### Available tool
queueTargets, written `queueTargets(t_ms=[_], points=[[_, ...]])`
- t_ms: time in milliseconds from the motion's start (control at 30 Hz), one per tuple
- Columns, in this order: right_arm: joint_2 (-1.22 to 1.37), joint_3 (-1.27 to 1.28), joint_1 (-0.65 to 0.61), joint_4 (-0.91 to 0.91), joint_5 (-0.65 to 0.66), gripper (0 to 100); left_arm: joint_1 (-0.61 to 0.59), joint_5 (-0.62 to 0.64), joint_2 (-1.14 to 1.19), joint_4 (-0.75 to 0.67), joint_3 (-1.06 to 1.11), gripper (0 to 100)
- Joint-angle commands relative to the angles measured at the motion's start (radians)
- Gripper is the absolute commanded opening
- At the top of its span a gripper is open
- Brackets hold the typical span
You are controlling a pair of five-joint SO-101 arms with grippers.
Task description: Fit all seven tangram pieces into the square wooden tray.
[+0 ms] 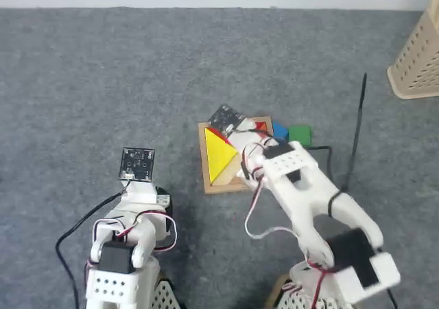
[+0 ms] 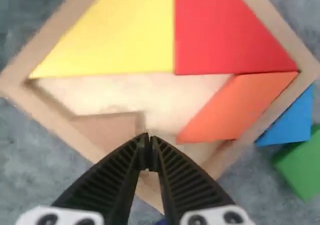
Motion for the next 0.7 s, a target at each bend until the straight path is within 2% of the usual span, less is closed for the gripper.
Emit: queueTargets(t_ms=[0,267,467,667], points=[[0.044,-0.095,-0.001,0.064,0.02,0.7,-0.003,-0.005,-0.015,0.005,-0.008,1],[0.067,-0.149,-0.11,0.07,0.018,0.9,-0.003,-0.005,-0.015,0.005,-0.008,1],[0.05,-0.216,-0.11,0.073,-0.055,0.9,-0.003,-0.005,-0.015,0.005,-0.008,1],[-0.07,-0.132,-0.117,0.074,-0.063,0.7,-0.003,-0.005,-0.015,0.005,-0.008,1]])
